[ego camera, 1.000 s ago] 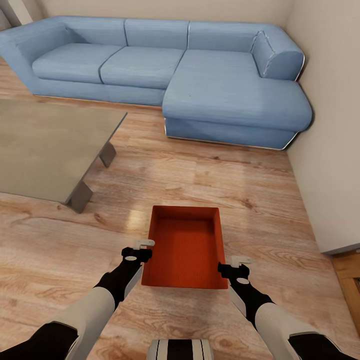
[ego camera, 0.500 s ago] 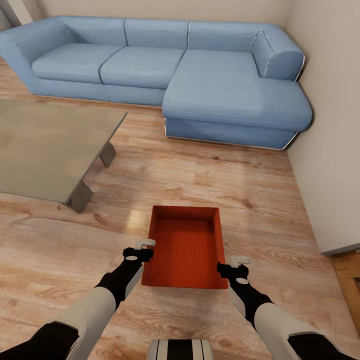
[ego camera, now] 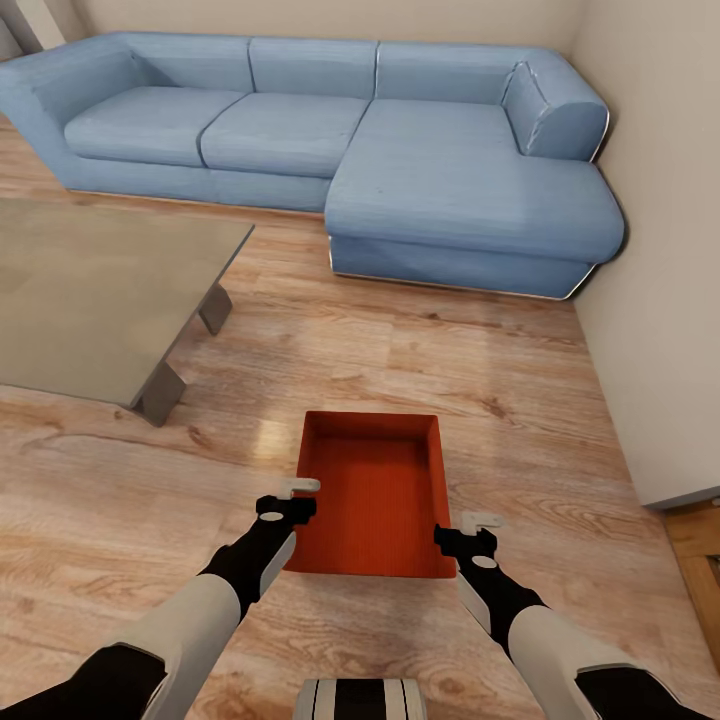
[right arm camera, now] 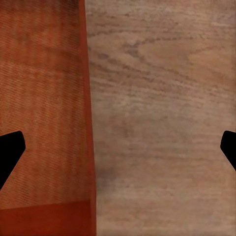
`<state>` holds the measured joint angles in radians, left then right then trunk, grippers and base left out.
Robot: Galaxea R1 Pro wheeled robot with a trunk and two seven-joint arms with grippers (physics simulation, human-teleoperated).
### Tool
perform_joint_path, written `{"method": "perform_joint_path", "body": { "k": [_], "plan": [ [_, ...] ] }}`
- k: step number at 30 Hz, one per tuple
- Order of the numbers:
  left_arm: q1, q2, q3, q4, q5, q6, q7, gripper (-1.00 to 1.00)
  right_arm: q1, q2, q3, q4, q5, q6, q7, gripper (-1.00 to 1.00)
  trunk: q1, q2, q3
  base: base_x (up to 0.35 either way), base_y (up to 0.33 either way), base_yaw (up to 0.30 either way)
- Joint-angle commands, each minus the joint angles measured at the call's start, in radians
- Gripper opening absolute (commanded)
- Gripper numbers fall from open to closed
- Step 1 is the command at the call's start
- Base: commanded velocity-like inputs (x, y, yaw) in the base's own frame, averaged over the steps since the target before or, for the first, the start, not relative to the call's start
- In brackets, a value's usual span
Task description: Move the two storage containers from the living room to the garage. In the garage, place one container on the floor and stack the other container on top of it (either order is fine).
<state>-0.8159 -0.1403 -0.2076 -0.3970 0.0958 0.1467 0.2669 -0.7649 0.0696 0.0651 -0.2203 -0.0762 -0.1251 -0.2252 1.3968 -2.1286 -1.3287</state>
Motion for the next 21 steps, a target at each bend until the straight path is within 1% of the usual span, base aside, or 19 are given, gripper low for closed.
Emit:
{"method": "perform_joint_path", "body": {
  "k": [1,12,13,21],
  "plan": [
    [0.000,0.001,-0.009,-0.002,0.010,0.005,0.008,1.00,-0.001,0.000,0.007,0.001,-0.008,-0.004,-0.005,1.00,0.000,0.000,-0.001,0.000,0.000,0.000],
    [0.000,0.002,-0.009,-0.002,0.010,0.004,0.016,1.00,-0.001,0.003,0.008,0.001,-0.009,-0.002,0.000,1.00,0.000,0.000,-0.001,0.000,0.000,0.000],
    [0.000,0.002,-0.009,-0.002,0.010,0.004,0.017,1.00,-0.001,0.005,0.008,0.002,-0.009,-0.001,0.011,1.00,0.000,0.000,-0.001,0.000,0.000,0.000],
    [0.000,0.002,-0.009,-0.002,0.010,0.004,0.017,1.00,-0.001,0.008,0.009,0.005,-0.007,0.000,0.041,1.00,0.000,0.000,-0.001,0.000,0.000,0.000]
  ]
}}
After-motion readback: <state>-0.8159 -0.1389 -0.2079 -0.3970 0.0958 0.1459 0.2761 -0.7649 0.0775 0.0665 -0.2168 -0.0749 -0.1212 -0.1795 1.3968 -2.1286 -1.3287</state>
